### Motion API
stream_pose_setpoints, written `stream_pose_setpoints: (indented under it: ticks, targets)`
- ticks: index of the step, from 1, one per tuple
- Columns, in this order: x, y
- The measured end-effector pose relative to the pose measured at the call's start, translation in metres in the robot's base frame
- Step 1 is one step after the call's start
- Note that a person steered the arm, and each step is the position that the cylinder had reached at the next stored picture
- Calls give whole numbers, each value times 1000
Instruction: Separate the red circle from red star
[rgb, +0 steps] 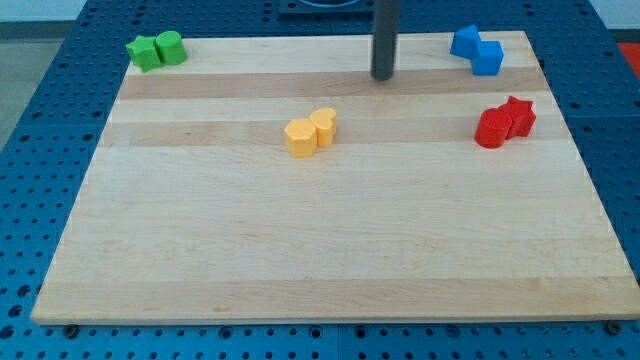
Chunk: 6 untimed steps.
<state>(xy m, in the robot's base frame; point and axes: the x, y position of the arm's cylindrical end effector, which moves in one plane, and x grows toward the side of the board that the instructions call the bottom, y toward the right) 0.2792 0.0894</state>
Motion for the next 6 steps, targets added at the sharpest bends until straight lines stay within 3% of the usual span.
stream_pose_setpoints:
  ticks: [4,6]
  targets:
    - [19,191]
    - [62,213]
